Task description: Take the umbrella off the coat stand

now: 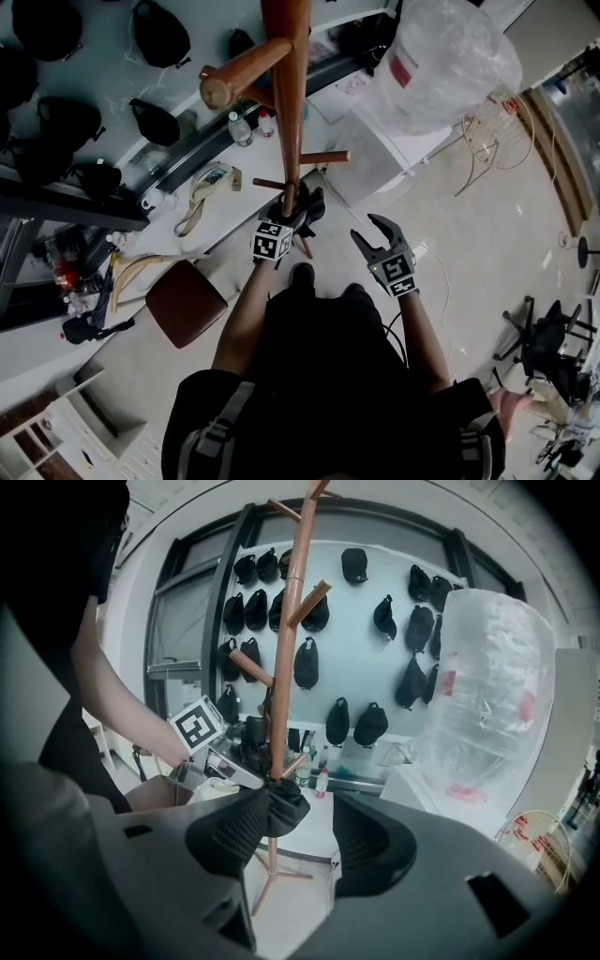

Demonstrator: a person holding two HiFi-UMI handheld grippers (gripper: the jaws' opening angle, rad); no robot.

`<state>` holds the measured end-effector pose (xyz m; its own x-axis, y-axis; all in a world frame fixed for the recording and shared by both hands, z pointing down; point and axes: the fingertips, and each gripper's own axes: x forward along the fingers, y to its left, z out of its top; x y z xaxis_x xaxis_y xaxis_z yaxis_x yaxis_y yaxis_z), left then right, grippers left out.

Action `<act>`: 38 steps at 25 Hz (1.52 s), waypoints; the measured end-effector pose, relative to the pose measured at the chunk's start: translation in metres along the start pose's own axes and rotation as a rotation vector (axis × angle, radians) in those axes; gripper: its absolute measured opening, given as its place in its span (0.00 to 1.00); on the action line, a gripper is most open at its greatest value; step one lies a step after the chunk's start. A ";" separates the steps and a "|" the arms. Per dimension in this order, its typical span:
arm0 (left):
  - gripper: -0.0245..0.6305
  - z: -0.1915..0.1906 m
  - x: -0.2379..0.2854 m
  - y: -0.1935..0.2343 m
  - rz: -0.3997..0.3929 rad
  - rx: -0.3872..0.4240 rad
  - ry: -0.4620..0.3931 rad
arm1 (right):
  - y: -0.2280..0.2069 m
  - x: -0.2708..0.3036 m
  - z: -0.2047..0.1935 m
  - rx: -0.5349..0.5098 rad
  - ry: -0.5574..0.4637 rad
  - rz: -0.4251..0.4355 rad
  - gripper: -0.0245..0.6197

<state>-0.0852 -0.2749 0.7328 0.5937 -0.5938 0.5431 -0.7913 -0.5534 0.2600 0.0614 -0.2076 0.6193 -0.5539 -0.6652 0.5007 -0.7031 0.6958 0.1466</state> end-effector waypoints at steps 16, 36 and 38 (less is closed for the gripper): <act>0.43 0.020 -0.027 -0.006 0.036 0.020 -0.015 | 0.002 -0.019 0.001 0.008 -0.011 -0.012 0.38; 0.43 0.032 -0.057 -0.022 0.097 0.040 -0.047 | 0.005 -0.032 0.000 -0.017 -0.036 0.047 0.38; 0.43 0.033 -0.060 -0.023 0.113 0.046 -0.050 | 0.004 -0.034 -0.001 -0.023 -0.038 0.056 0.38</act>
<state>-0.0975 -0.2456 0.6684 0.5090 -0.6813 0.5260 -0.8464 -0.5073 0.1619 0.0775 -0.1818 0.6035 -0.6094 -0.6343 0.4757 -0.6601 0.7383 0.1387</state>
